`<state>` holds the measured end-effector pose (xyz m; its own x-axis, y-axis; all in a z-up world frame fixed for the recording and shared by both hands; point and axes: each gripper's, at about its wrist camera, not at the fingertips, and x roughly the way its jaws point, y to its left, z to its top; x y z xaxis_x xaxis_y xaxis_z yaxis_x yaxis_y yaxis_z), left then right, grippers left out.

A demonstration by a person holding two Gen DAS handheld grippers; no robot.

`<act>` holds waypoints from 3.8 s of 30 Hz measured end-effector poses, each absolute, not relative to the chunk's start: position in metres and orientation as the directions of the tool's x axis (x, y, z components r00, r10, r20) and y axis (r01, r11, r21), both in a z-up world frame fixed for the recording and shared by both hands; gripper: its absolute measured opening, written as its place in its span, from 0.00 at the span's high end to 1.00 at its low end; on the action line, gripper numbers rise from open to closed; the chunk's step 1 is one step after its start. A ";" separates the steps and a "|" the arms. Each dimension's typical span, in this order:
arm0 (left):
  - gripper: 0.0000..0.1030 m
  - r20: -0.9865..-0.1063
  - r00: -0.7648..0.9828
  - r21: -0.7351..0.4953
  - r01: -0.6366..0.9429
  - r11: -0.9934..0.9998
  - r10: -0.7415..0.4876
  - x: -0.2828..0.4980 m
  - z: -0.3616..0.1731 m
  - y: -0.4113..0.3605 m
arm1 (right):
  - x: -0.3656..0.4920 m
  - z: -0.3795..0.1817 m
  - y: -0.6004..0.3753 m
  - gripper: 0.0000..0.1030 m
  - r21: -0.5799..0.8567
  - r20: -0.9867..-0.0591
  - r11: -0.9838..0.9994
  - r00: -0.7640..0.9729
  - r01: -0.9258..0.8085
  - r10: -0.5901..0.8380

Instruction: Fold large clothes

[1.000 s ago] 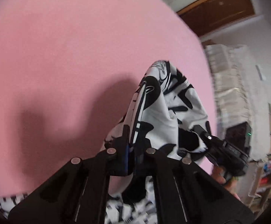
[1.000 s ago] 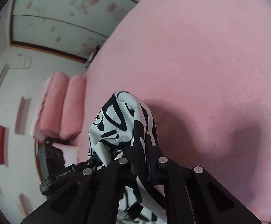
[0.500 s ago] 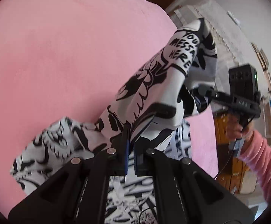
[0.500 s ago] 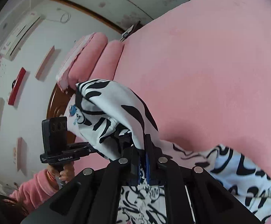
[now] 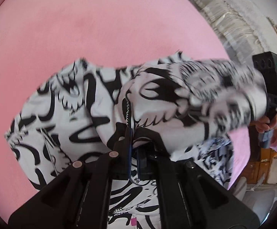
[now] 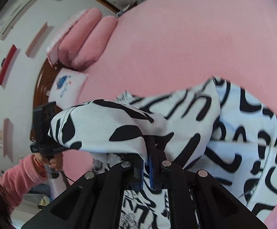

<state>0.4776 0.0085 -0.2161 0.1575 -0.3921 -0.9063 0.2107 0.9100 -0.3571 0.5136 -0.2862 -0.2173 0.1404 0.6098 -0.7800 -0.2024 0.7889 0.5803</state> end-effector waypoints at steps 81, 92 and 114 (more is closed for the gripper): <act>0.62 -0.956 0.188 -0.273 -0.294 0.916 -0.224 0.396 -0.262 -0.009 | 0.447 -0.257 -0.263 0.59 0.333 -0.918 0.931 0.277 0.146 0.285; 0.81 -0.892 0.389 -0.283 -0.078 0.956 -0.232 0.429 -0.220 -0.041 | 0.497 -0.257 -0.225 0.73 0.094 -0.865 0.983 0.477 -0.156 0.159; 0.95 -0.901 0.424 0.058 -0.099 0.993 0.095 0.570 -0.340 -0.049 | 0.644 -0.348 -0.239 1.00 0.077 -0.835 0.985 0.530 -0.153 0.147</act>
<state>0.5704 -0.0486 -0.3401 0.4235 0.0951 -0.9009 -0.0989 0.9934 0.0583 0.6443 -0.2393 -0.3485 0.5298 0.1475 -0.8352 -0.1528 0.9852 0.0770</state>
